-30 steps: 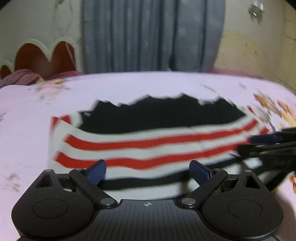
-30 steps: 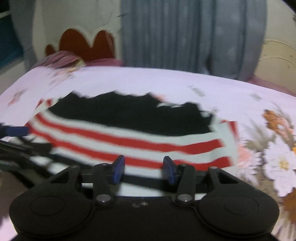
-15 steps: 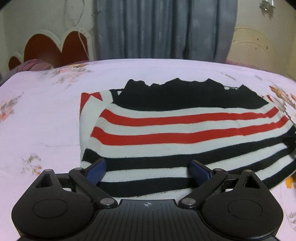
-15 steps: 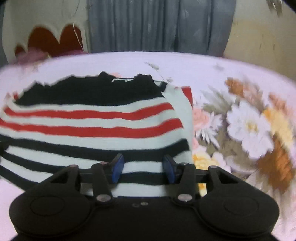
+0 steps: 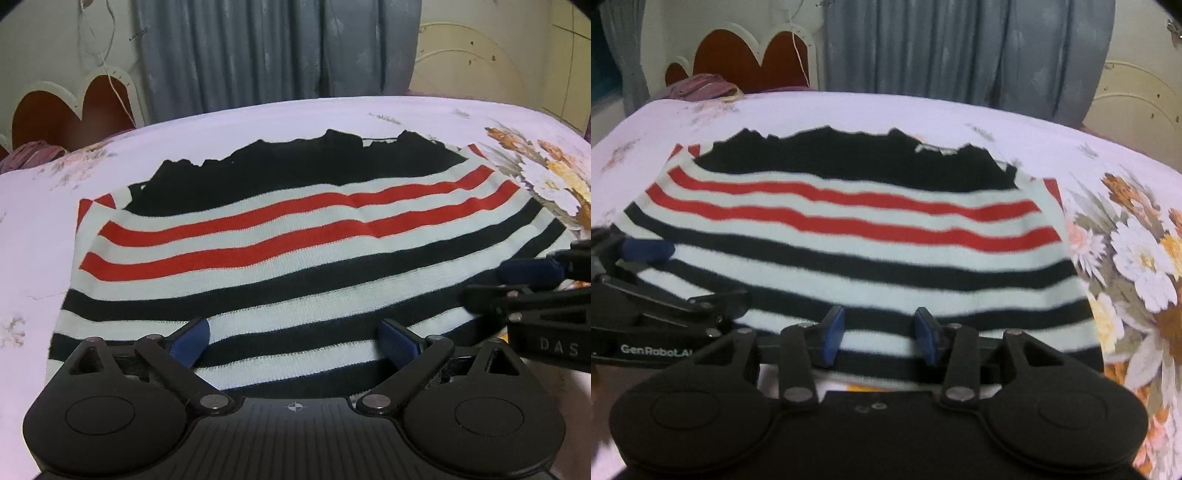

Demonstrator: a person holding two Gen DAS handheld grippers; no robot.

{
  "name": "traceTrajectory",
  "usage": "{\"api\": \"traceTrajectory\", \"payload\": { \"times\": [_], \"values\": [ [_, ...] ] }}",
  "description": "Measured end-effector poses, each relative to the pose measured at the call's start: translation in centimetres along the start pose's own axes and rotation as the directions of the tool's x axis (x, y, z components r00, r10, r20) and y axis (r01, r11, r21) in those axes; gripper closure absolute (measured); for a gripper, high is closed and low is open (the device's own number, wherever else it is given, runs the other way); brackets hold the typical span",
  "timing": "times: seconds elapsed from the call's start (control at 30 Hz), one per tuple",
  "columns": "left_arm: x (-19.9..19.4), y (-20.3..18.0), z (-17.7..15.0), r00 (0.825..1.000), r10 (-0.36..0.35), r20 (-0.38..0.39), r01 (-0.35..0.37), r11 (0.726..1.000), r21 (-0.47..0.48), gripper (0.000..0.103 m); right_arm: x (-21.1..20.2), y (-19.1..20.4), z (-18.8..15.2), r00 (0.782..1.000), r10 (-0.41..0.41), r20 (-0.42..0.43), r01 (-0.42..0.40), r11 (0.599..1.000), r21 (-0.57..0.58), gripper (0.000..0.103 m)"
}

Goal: Fold small clothes
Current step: 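Smooth the folded sweater flat with both tools and withdraw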

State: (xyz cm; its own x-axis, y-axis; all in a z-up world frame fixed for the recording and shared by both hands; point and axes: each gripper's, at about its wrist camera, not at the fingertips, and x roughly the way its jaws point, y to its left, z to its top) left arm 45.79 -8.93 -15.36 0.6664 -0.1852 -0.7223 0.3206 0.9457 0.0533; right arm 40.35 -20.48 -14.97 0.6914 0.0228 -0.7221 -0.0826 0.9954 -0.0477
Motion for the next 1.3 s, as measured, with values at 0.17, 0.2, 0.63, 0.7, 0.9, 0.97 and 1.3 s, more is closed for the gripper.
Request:
{"api": "traceTrajectory", "payload": {
  "times": [0.17,0.2,0.63,0.7,0.9,0.97,1.3],
  "values": [
    [-0.9,2.2,-0.6,0.999,0.04,-0.001,-0.04,0.999,-0.028,0.007,-0.6,-1.0,0.0,1.0,-0.005,-0.014,0.005,1.0,-0.007,0.063],
    [-0.9,2.9,-0.9,0.999,0.045,-0.001,-0.045,0.998,-0.036,0.007,-0.7,-1.7,0.0,1.0,-0.015,-0.012,0.015,1.0,0.007,0.064],
    [-2.3,7.4,-3.7,0.995,0.097,0.011,-0.095,0.989,-0.11,0.007,-2.3,-9.4,-2.5,0.996,-0.076,-0.046,0.082,0.988,0.129,0.068],
    [-1.6,7.8,-4.3,0.995,0.098,0.029,-0.095,0.989,-0.111,0.007,-2.3,-9.8,-2.9,0.997,-0.066,-0.039,0.071,0.988,0.135,0.068],
    [-1.9,7.6,-4.0,0.994,0.108,0.017,-0.106,0.989,-0.104,0.007,-2.1,-9.4,-2.7,0.996,-0.073,-0.05,0.079,0.987,0.139,0.068],
    [-1.9,7.6,-4.0,0.994,0.106,0.017,-0.103,0.989,-0.102,0.007,-2.1,-9.4,-2.8,0.996,-0.074,-0.043,0.079,0.989,0.127,0.068],
    [-1.7,7.7,-4.1,0.994,0.103,0.019,-0.1,0.989,-0.11,0.007,-2.0,-9.3,-2.8,0.996,-0.074,-0.044,0.079,0.991,0.112,0.067]
  ]
}}
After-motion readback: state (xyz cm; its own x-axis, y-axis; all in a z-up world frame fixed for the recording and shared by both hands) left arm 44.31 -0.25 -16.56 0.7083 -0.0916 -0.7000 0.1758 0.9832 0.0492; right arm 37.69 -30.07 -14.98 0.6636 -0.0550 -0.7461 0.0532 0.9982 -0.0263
